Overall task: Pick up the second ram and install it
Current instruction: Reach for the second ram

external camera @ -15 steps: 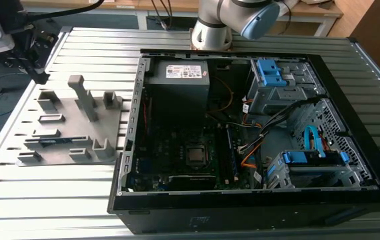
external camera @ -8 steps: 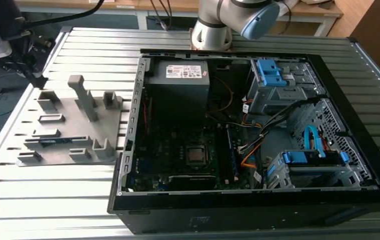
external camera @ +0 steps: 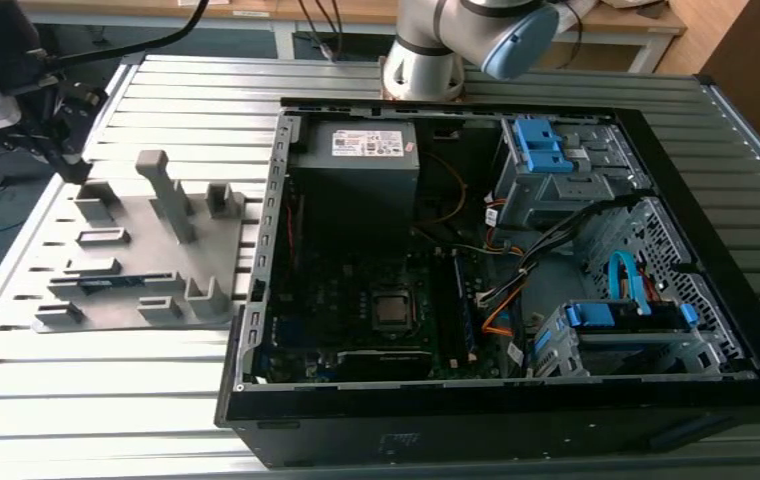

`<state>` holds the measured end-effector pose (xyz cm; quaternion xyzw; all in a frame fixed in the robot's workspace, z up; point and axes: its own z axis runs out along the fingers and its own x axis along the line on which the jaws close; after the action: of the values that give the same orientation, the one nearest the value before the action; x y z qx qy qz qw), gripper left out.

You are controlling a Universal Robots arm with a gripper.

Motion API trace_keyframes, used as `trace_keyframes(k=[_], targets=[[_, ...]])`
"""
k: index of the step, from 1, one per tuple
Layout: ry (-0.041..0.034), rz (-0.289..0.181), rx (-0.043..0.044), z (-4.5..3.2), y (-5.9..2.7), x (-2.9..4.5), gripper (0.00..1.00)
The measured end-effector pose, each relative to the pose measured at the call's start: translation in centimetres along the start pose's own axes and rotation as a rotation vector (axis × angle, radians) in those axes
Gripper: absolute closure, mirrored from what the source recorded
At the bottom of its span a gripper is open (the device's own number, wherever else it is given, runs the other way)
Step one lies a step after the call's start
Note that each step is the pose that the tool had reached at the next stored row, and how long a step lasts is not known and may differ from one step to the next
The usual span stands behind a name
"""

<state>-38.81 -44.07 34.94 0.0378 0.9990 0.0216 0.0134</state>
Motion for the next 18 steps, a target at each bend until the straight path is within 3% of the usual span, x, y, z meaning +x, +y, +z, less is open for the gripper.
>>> trace_keyframes(k=[18], targets=[[-0.0001,0.000,-0.0001,2.02,-0.72,0.78,0.90]])
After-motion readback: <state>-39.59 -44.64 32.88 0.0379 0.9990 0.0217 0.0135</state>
